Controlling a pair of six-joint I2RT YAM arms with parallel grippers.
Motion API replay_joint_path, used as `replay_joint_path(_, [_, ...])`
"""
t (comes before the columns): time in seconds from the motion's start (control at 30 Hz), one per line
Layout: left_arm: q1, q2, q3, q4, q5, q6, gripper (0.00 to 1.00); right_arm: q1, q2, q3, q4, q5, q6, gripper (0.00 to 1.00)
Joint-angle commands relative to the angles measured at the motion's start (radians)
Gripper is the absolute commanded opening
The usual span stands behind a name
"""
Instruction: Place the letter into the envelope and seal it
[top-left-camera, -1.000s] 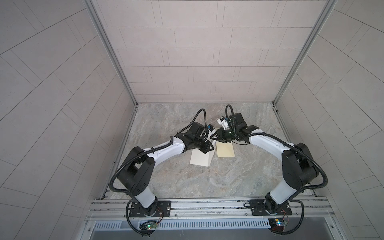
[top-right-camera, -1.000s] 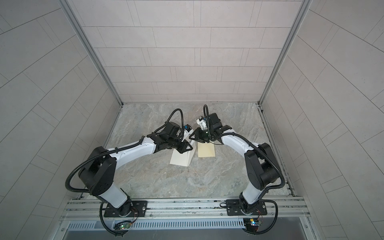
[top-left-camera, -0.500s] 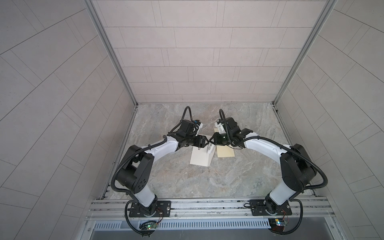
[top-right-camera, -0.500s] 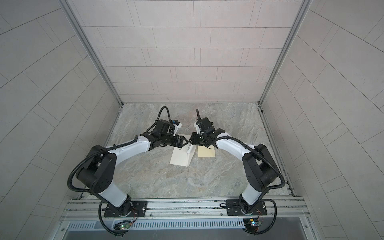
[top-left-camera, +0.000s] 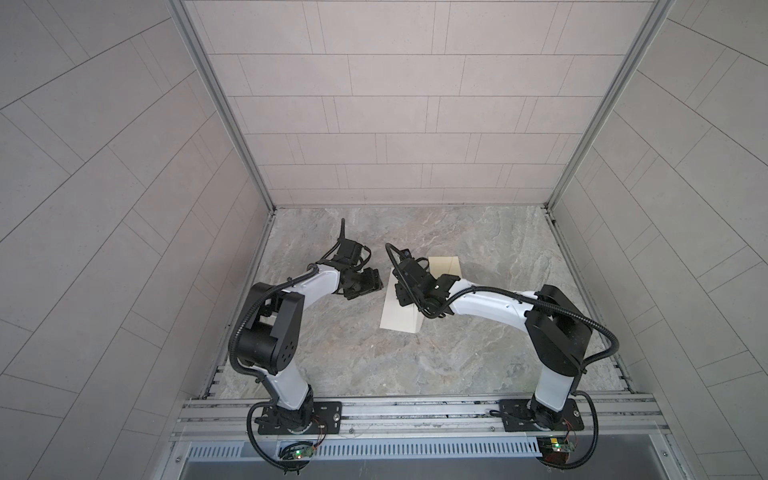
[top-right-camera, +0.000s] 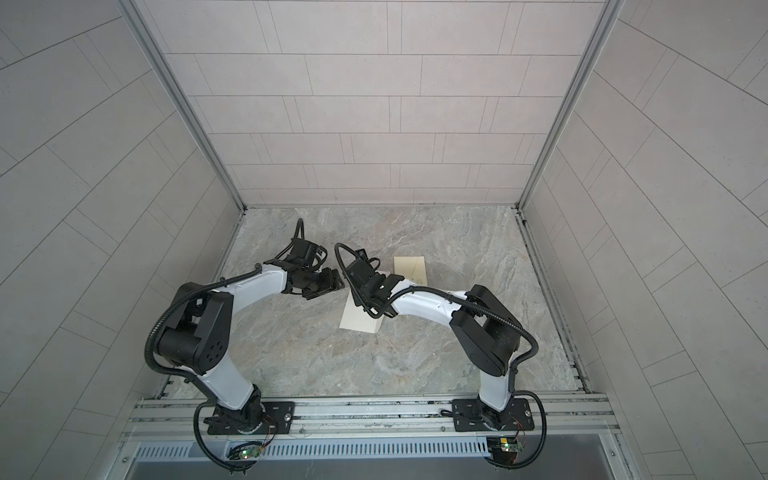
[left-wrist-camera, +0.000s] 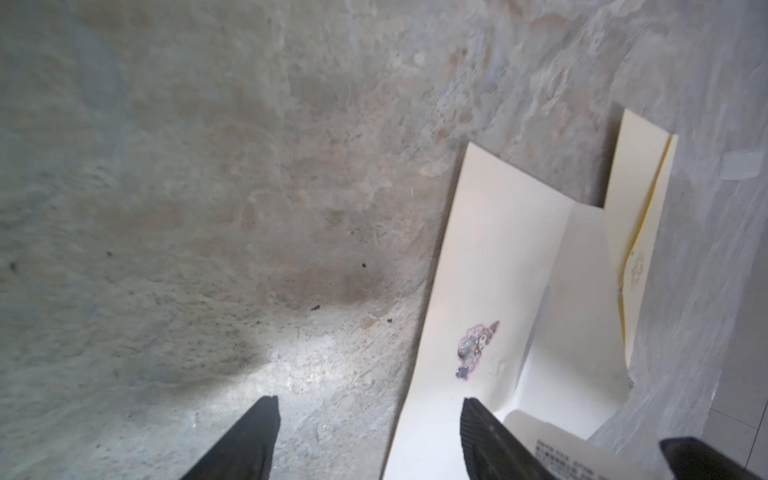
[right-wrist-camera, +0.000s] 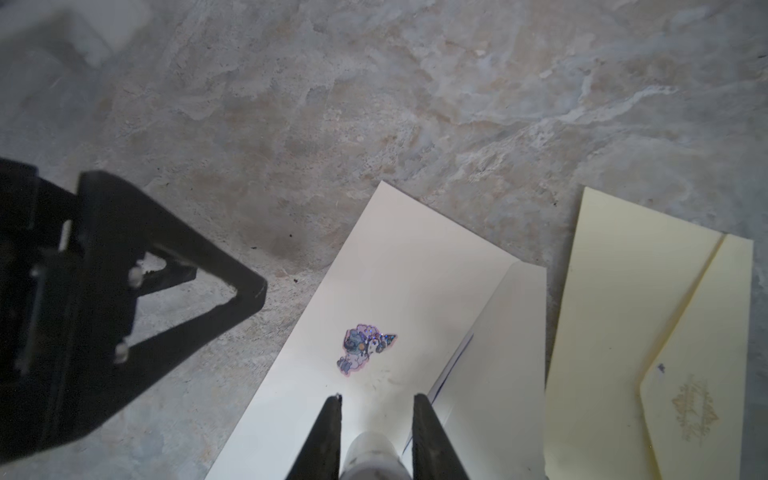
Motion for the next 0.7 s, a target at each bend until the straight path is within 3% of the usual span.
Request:
replay_joint_path(0.0, [-0.005,0.015,0.033,-0.069,0.010,0.021,0.77,-0.001,0.023,-0.011,0.106,0.093,-0.021,0.00])
replay_joint_path(0.27, [-0.013,0.054,0.054,-0.093,0.104,0.062,0.77,-0.003,0.044,-0.084,0.223,0.063,-0.017,0.00])
replay_joint_path(0.67, [-0.049,0.151,0.118,-0.150,0.190,0.122,0.77,0.007,0.050,-0.143,0.102,-0.034,-0.057,0.00])
